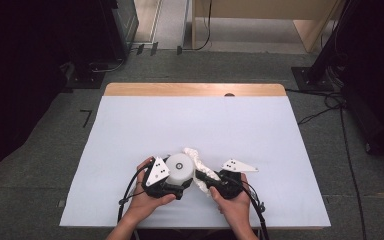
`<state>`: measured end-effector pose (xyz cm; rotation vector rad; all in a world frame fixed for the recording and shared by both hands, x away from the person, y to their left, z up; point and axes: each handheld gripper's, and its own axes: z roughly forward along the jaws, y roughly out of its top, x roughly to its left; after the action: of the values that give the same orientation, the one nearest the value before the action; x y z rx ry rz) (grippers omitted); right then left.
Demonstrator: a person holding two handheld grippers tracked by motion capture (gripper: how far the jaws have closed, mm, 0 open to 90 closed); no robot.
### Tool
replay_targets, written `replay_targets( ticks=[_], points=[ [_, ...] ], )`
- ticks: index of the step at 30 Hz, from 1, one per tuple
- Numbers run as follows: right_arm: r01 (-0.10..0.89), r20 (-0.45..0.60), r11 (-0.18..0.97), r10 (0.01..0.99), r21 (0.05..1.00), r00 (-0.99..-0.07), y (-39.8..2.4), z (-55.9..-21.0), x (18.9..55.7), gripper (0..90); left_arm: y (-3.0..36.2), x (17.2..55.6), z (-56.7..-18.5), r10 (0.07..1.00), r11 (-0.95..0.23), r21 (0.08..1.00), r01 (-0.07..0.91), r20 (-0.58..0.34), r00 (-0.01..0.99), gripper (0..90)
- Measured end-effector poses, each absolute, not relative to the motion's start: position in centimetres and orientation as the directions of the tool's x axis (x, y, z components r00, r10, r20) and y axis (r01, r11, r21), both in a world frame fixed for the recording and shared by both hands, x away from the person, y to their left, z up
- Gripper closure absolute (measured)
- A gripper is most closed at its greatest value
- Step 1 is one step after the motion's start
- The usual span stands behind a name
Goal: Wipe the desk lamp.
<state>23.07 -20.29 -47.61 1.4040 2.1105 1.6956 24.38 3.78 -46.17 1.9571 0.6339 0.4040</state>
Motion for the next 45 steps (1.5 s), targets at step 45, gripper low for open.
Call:
replay_targets(
  ticks=[45],
  points=[
    [0.577, 0.442, -0.062, 0.710, 0.814, -0.548, -21.6, -47.5, 23.6, 74.9, 3.6, 24.3, -46.4, 0.605, -0.352, 0.899, 0.260, 0.006, 0.796, 6.0]
  ],
)
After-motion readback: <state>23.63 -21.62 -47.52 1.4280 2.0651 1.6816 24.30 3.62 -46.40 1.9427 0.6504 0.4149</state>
